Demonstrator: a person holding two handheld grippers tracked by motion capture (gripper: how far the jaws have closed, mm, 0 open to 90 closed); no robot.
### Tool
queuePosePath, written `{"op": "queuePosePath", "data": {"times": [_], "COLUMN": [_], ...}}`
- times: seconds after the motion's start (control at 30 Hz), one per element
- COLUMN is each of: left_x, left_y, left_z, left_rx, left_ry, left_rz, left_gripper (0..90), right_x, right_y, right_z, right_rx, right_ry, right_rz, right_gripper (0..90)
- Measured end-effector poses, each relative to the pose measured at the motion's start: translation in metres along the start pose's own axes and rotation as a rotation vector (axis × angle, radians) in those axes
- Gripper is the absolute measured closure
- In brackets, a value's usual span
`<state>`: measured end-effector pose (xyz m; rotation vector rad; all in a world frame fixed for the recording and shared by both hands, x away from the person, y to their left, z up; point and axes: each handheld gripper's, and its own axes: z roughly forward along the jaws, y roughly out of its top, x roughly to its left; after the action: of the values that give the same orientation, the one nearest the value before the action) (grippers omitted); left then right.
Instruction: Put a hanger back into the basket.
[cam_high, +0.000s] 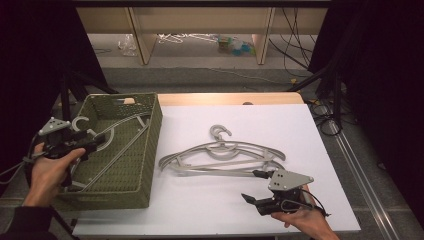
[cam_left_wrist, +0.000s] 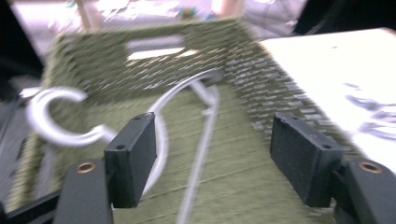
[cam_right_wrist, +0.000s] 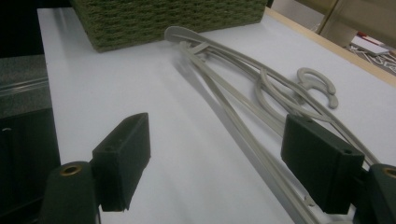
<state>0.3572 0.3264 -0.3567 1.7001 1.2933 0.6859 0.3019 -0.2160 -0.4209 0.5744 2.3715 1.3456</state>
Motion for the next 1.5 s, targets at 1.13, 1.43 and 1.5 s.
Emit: {"op": "queuePosePath", "data": {"times": [1.13, 1.43, 1.5], "left_x": [-0.171, -0.181, -0.181], "left_y": [-0.084, -0.096, -0.097], "left_z": [0.011, 0.015, 0.015], "left_rx": [-0.059, -0.074, -0.081], "left_ry": [-0.345, -0.353, -0.364], "left_rz": [0.164, 0.164, 0.166], "left_gripper": [18.0, 18.1, 18.1], "right_x": [-0.008, -0.039, -0.051], "right_y": [-0.005, 0.006, 0.014], "right_z": [0.001, 0.019, 0.027], "right_rx": [-0.009, 0.000, 0.011], "right_ry": [-0.030, -0.093, -0.112], "right_rz": [0.072, 0.069, 0.061], "right_gripper": [22.2, 22.1, 21.9]}}
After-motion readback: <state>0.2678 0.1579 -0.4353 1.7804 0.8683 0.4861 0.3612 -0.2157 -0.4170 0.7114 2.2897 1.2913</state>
